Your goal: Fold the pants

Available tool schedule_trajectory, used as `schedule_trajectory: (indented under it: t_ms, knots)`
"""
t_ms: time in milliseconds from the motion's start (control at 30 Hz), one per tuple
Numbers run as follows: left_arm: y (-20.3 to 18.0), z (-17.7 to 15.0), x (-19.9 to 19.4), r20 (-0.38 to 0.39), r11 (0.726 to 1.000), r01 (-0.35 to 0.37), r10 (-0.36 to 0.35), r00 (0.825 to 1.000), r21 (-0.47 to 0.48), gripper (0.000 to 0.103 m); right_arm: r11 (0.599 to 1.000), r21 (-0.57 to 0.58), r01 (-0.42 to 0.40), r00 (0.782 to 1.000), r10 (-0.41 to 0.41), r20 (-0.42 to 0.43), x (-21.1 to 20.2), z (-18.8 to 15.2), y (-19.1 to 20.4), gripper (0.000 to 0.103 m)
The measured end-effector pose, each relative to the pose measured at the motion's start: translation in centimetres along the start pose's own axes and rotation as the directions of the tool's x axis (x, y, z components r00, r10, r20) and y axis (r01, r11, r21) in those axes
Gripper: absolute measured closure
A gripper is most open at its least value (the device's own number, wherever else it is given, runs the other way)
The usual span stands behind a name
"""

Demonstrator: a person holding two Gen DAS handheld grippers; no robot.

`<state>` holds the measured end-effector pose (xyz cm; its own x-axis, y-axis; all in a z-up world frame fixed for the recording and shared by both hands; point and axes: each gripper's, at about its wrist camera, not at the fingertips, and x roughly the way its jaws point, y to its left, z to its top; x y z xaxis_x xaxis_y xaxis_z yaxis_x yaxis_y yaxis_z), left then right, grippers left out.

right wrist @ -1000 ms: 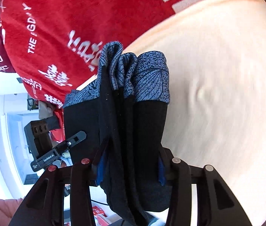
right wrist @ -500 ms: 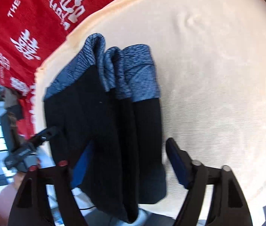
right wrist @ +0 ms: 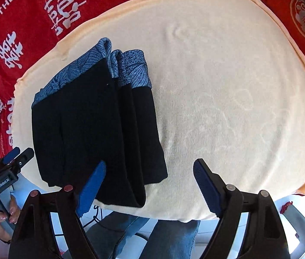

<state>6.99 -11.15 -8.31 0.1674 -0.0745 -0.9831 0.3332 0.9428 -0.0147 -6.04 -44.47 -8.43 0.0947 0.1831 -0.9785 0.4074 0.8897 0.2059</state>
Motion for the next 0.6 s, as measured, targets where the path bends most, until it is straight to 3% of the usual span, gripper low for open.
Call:
schedule_trajectory:
  t_ms: [100, 167, 267, 500, 600]
  knots:
    - [-1.6, -0.5, -1.4, -0.008, 0.999, -0.013, 0.014, 1.0, 0.035, 0.0, 1.0, 0.014, 0.014, 1.0, -0.014, 0.011, -1.4, -1.3, 0.5, 0.014]
    - [-2.4, -1.0, -2.5, -0.015, 0.998, -0.013, 0.013, 1.0, 0.057, 0.0, 1.0, 0.008, 0.022, 0.999, -0.022, 0.027, -2.3, -1.9, 1.1, 0.0]
    - [-3.2, -1.6, -3.9, -0.022, 0.997, -0.01, 0.011, 1.0, 0.077, 0.0, 0.999, -0.023, 0.045, 0.997, -0.044, 0.062, -4.0, -3.1, 2.7, 0.0]
    - [-4.5, -2.0, -6.7, -0.019, 0.993, -0.077, 0.079, 0.997, 0.089, 0.0, 0.994, -0.025, 0.103, 0.994, -0.102, 0.042, -6.1, -4.7, 5.9, 0.0]
    - [-4.2, -2.3, -8.0, -0.015, 0.992, -0.094, 0.096, 0.995, 0.084, 0.0, 0.984, -0.016, 0.177, 0.982, -0.175, 0.073, -7.9, -5.5, 6.5, 0.0]
